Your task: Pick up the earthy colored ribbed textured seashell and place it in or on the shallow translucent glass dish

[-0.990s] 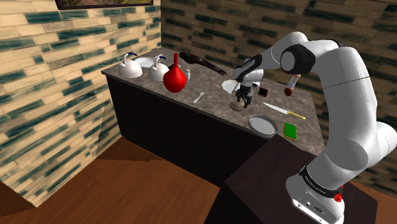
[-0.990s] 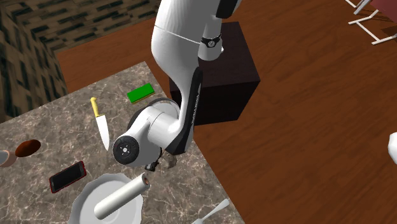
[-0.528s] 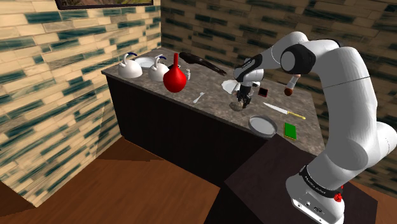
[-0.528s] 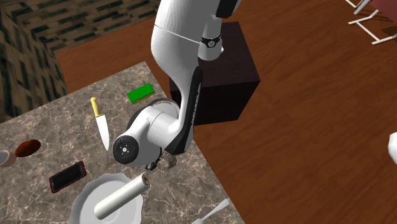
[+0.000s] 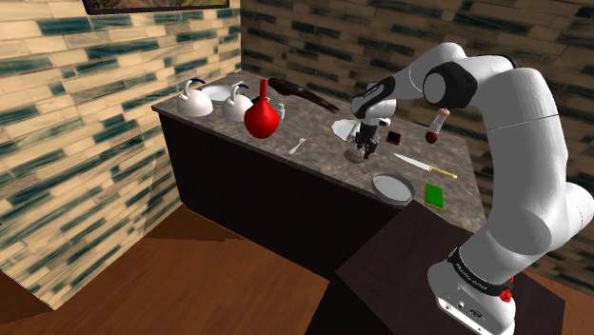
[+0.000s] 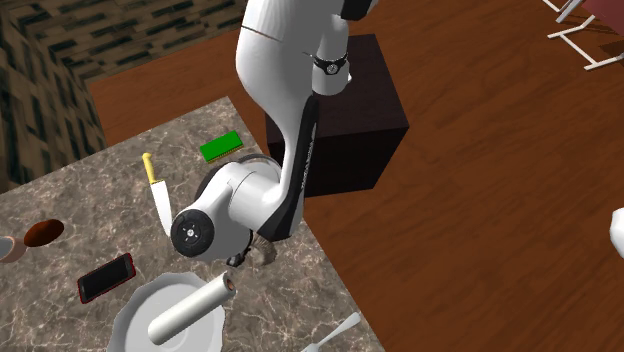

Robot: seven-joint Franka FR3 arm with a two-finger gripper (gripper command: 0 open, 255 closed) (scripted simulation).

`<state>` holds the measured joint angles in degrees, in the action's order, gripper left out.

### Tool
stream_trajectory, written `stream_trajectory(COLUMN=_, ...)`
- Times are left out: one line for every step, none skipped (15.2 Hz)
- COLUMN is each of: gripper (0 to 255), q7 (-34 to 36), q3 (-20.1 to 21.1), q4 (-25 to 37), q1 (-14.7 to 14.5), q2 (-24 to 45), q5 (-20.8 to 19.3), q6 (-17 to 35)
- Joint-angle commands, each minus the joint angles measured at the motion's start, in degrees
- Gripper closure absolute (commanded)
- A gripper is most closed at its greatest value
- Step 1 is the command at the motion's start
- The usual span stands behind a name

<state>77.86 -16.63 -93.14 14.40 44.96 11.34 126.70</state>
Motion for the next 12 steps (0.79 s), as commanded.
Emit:
stream_trajectory(gripper=255, q7=0.1, q3=-0.3, q4=-0.3, q1=-0.2, q2=-1.2, q5=-0.3, q6=-0.9)
stream_trajectory(gripper=255, q7=0.1, q3=-0.4, q4=-0.4, q1=-0.3, q2=-1.8, q5=-0.4, q6=-1.4)
stream_trajectory(gripper=255, q7=0.2, q3=-0.5, q4=-0.5, q1=-0.4, q2=-2.3, q5=-0.5, q6=-1.8)
stream_trajectory(gripper=255, q7=0.2, q3=-0.6, q4=-0.6, q1=-0.5, q2=-2.9, q5=-0.7, q6=-2.3)
stream_trajectory(gripper=255, q7=0.3, q3=-0.7, q4=-0.6, q1=-0.6, q2=-3.4, q5=-0.8, q6=-2.7)
stream_trajectory(gripper=255, q7=0.3, q3=-0.9, q4=-0.7, q1=-0.7, q2=-4.0, q5=-0.9, q6=-3.2)
stream_trajectory(gripper=255, q7=0.4, q3=-1.0, q4=-0.7, q1=-0.7, q2=-4.5, q5=-1.1, q6=-3.7)
stream_trajectory(gripper=255, q7=0.4, q3=-1.1, q4=-0.7, q1=-0.8, q2=-5.0, q5=-1.2, q6=-4.2)
stream_trajectory(gripper=255, q7=0.5, q3=-1.2, q4=-0.7, q1=-0.9, q2=-5.5, q5=-1.4, q6=-4.7)
stream_trajectory(gripper=255, q7=0.5, q3=-1.3, q4=-0.7, q1=-1.0, q2=-6.0, q5=-1.5, q6=-5.2)
stream_trajectory(gripper=255, q7=0.6, q3=-1.4, q4=-0.7, q1=-1.0, q2=-6.5, q5=-1.6, q6=-5.7)
stream_trajectory(gripper=255, q7=0.6, q3=-1.5, q4=-0.6, q1=-1.1, q2=-6.9, q5=-1.8, q6=-6.2)
